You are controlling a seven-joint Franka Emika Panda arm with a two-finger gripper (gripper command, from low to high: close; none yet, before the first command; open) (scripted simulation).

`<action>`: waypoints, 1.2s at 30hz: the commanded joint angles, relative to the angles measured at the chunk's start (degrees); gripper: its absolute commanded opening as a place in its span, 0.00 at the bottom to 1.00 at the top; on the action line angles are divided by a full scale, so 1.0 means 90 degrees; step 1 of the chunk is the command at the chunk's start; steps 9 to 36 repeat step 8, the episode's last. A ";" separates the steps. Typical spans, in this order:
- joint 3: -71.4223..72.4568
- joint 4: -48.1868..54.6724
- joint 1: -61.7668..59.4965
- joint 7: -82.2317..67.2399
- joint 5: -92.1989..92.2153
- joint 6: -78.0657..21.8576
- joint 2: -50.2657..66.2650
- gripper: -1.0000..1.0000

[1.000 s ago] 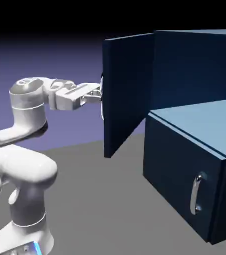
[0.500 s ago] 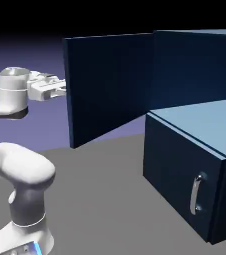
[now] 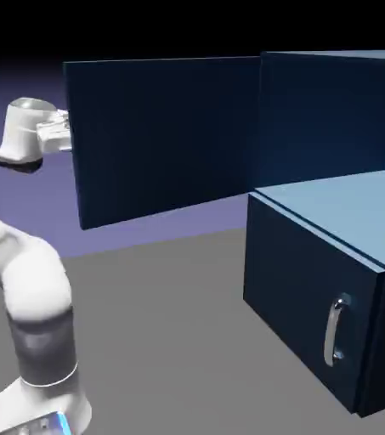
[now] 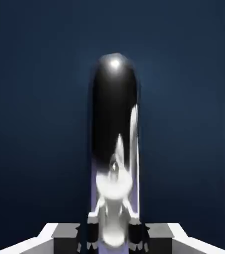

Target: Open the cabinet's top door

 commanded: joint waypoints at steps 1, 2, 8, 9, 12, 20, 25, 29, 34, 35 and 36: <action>0.0189 0.0170 -0.0232 0.0013 0.0052 -0.0107 0.0038 0.00; 0.0374 0.0335 -0.0462 0.0017 0.0099 -0.0203 0.0064 0.00; 0.1407 0.1300 -0.1846 -0.0090 0.0367 -0.0690 -0.0003 0.00; 0.1407 0.1300 -0.1846 -0.0090 0.0367 -0.0690 -0.0003 0.00; 0.1407 0.1300 -0.1846 -0.0090 0.0367 -0.0690 -0.0003 0.00; 0.1407 0.1300 -0.1846 -0.0090 0.0367 -0.0690 -0.0003 0.00; 0.1407 0.1300 -0.1846 -0.0090 0.0367 -0.0690 -0.0003 0.00; 0.1407 0.1300 -0.1846 -0.0090 0.0367 -0.0690 -0.0003 0.00; 0.1407 0.1300 -0.1846 -0.0090 0.0367 -0.0690 -0.0003 0.00; 0.1407 0.1300 -0.1846 -0.0090 0.0367 -0.0690 -0.0003 0.00; 0.1407 0.1300 -0.1846 -0.0090 0.0367 -0.0690 -0.0003 0.00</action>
